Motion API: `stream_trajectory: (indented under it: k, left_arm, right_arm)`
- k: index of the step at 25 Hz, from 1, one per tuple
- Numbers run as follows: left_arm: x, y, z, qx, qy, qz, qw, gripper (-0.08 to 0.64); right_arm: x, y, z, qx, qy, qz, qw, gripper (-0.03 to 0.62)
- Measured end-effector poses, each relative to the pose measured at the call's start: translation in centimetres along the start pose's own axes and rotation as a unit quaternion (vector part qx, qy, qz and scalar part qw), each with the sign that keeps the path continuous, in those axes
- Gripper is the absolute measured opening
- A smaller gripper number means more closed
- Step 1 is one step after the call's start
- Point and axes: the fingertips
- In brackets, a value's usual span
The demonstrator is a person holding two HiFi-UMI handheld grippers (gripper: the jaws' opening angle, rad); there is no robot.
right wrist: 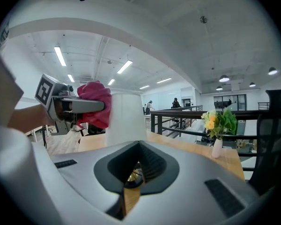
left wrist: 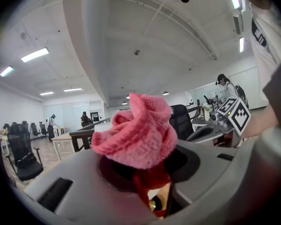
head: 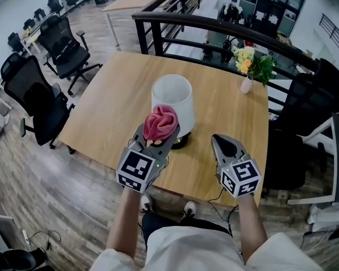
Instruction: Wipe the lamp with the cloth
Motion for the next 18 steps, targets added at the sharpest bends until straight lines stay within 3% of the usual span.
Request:
stream_trajectory:
  k: [8, 14, 18]
  left_arm:
    - [-1.3, 3.6, 2.9, -0.008, -0.028, 0.027, 0.9992, 0.164]
    - [-3.3, 3.3, 3.9, 0.002, -0.055, 0.029, 0.9981, 0.163]
    - [-4.6, 1.6, 4.3, 0.031, -0.07, 0.025, 0.9968, 0.163]
  right_arm:
    - [-2.0, 0.3, -2.0, -0.013, -0.022, 0.012, 1.0, 0.012]
    - [-3.3, -0.8, -2.7, -0.009, -0.037, 0.021, 0.999, 0.012]
    - [-3.8, -1.4, -2.5, -0.002, -0.043, 0.025, 0.999, 0.012]
Point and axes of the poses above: the fingertips, and each gripper's own axes: z forward along the fingers, x to its left, y out of its top, and after that the axes turned 3 degrees about z, right-handed
